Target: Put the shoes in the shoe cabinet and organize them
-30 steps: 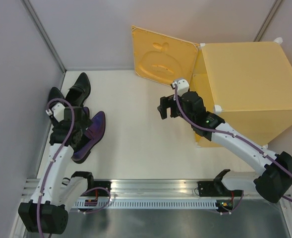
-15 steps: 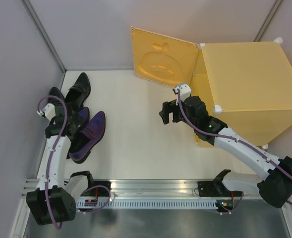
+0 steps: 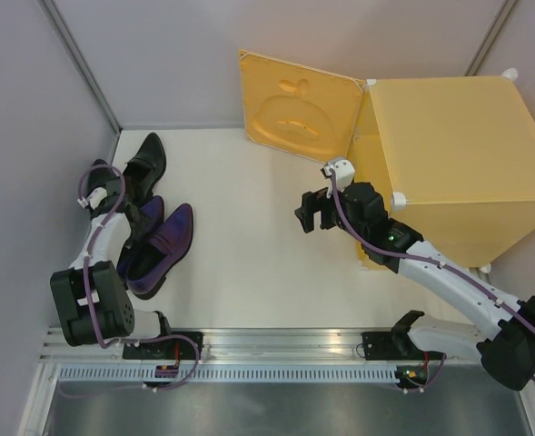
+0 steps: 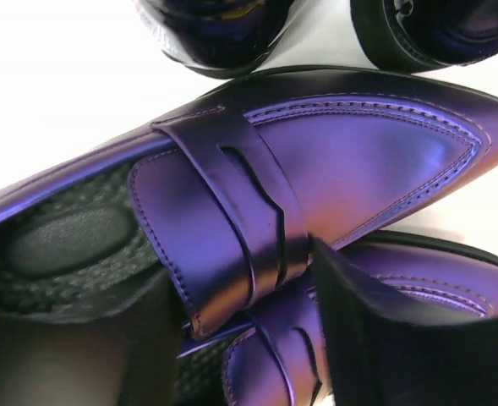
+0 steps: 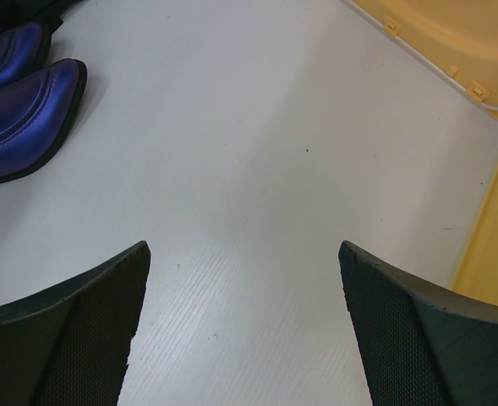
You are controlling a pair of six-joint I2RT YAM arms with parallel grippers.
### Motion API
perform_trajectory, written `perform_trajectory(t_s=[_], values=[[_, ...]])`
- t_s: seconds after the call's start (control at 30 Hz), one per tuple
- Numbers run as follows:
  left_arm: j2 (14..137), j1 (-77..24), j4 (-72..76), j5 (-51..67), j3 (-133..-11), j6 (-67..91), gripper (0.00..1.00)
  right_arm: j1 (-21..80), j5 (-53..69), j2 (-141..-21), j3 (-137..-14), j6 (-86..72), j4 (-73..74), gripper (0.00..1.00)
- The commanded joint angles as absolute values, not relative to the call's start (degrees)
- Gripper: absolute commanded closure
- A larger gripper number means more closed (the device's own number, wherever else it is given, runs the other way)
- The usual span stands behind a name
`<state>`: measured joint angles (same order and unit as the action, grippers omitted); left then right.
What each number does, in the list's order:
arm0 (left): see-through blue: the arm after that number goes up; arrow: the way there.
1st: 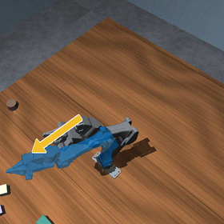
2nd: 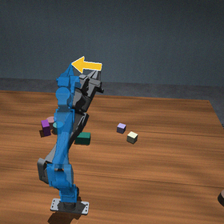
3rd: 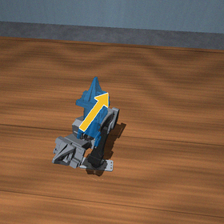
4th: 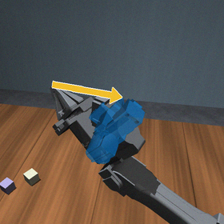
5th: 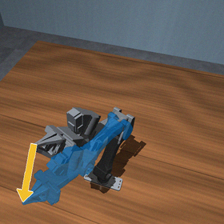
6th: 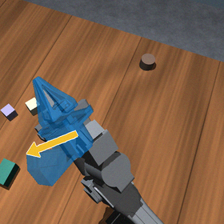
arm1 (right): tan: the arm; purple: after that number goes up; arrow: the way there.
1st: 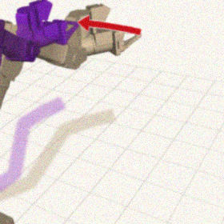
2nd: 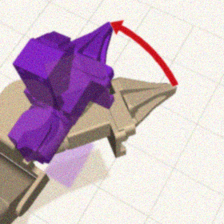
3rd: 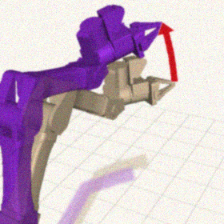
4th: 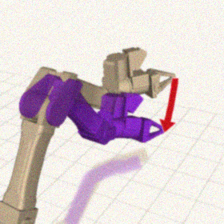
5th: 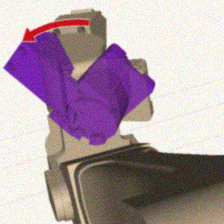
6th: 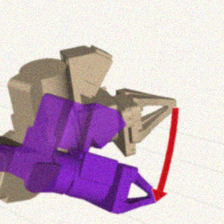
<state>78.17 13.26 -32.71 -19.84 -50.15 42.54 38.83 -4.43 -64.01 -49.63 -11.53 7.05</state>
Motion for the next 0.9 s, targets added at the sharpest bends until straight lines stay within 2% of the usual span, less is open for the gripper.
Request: perform_trajectory(t_s=[0.0,0.03,0.07,0.13,0.17,0.23,0.53,0.67,0.77,0.87], values=[[79.98,13.71,-28.83,-19.69,-52.82,44.03,0.42,38.85,-3.52,-62.58,-49.31,-10.72,4.57,0.04],[80.24,13.62,-28.74,-19.34,-52.91,43.95,0.47,38.93,-3.52,-62.67,-49.31,-10.64,4.66,0.04],[80.51,13.71,-28.65,-18.64,-52.91,43.95,0.60,38.85,-3.52,-62.67,-49.31,-10.63,4.75,0.04],[80.42,13.62,-28.74,-17.58,-53.35,43.07,0.76,38.93,-3.69,-62.49,-49.39,-10.72,4.83,0.04],[79.46,13.71,-28.74,-16.80,-53.26,42.63,0.89,38.94,-3.69,-62.40,-49.57,-10.72,5.10,0.04],[77.80,13.71,-28.65,-16.61,-52.91,42.36,0.97,38.94,-3.78,-62.05,-49.66,-10.81,5.45,0.05],[66.54,13.62,-29.53,-12.05,-56.24,37.71,0.98,38.94,-3.43,-58.37,-51.06,-11.78,7.82,0.05],[63.55,13.10,-31.29,-4.16,-60.90,36.48,0.98,38.93,-3.95,-56.17,-51.50,-12.22,9.05,0.05],[63.46,11.08,-32.34,2.17,-64.33,36.56,0.98,38.85,-4.66,-54.50,-52.03,-12.39,10.45,0.05],[64.16,4.33,-32.87,2.73,-67.75,36.56,0.98,38.94,-5.97,-53.18,-52.47,-12.57,12.21,0.05]])
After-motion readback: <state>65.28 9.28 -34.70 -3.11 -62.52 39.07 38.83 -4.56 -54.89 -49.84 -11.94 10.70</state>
